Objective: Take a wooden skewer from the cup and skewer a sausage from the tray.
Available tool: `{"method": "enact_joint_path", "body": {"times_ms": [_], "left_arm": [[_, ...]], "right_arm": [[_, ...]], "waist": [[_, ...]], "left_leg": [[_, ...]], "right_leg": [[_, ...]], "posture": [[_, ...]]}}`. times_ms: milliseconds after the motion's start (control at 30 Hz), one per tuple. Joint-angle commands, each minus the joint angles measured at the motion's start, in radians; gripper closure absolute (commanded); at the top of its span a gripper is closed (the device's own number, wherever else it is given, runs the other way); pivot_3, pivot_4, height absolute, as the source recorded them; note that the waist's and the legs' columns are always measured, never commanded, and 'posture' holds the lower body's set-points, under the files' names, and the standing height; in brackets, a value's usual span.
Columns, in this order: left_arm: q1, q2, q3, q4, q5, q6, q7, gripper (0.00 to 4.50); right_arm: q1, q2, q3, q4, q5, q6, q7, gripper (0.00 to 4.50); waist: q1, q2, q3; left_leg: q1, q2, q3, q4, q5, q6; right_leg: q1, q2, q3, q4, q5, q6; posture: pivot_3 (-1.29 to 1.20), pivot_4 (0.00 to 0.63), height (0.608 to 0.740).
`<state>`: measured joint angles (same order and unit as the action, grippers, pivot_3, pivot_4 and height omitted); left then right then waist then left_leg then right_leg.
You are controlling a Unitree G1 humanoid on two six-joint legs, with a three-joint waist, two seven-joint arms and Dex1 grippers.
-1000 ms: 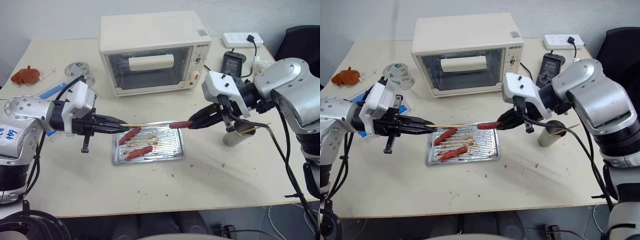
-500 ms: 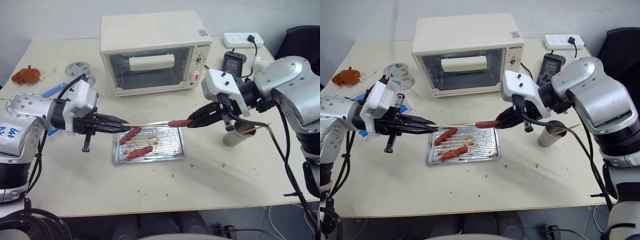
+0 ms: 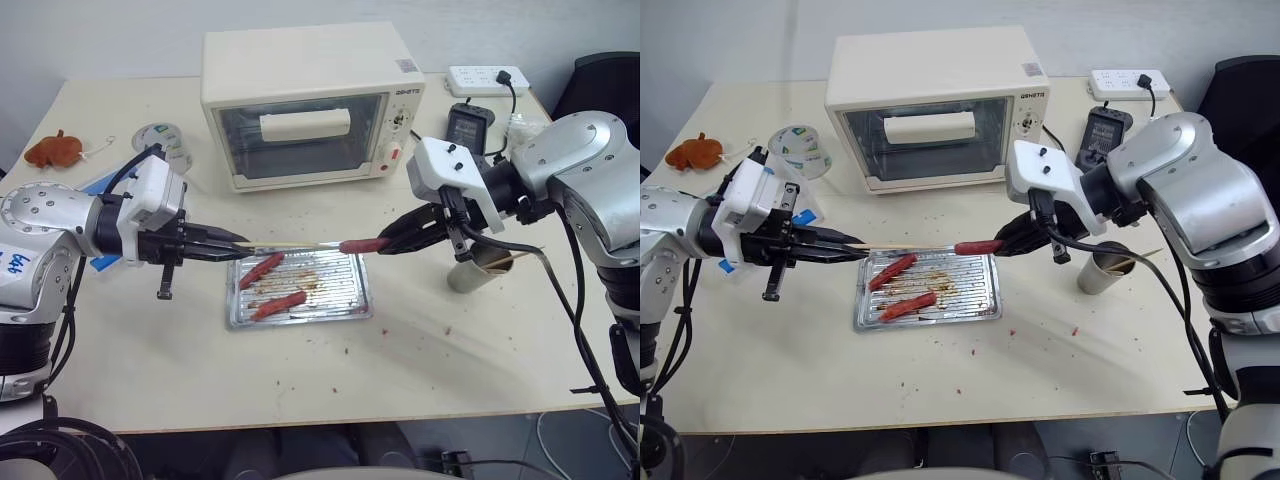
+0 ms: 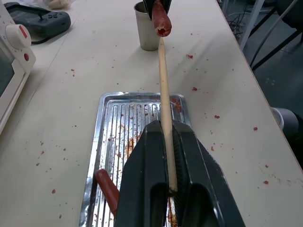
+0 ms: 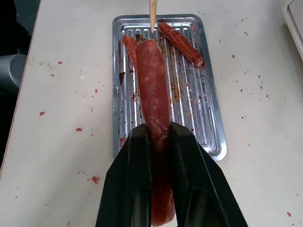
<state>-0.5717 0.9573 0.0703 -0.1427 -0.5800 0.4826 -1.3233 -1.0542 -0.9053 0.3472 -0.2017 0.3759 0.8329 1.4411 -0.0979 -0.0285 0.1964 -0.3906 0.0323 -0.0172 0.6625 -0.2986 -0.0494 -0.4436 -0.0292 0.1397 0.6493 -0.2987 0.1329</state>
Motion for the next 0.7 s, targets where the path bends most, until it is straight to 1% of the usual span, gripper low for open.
{"method": "enact_joint_path", "body": {"times_ms": [33,700], "left_arm": [[-0.013,0.001,0.016,-0.017,-0.005,-0.007,-0.002,4.5],[-0.081,-0.064,-0.051,-0.003,0.013,-0.014,-0.004,4.5]], "right_arm": [[-0.015,-0.005,-0.036,-0.018,0.01,0.003,-0.005,4.08],[-0.045,0.041,-0.027,-0.09,0.045,0.038,-0.012,4.08]], "waist": [[0.0,0.0,0.0],[0.014,0.0,0.0]], "left_leg": [[0.0,0.0,0.0,0.0,0.0,0.0],[0.0,0.0,0.0,0.001,0.0,0.0]], "right_leg": [[0.0,0.0,0.0,0.0,0.0,0.0],[0.0,0.0,0.0,0.0,0.0,0.0]], "posture": [[0.0,0.15,0.74],[0.0,0.15,0.74]]}}
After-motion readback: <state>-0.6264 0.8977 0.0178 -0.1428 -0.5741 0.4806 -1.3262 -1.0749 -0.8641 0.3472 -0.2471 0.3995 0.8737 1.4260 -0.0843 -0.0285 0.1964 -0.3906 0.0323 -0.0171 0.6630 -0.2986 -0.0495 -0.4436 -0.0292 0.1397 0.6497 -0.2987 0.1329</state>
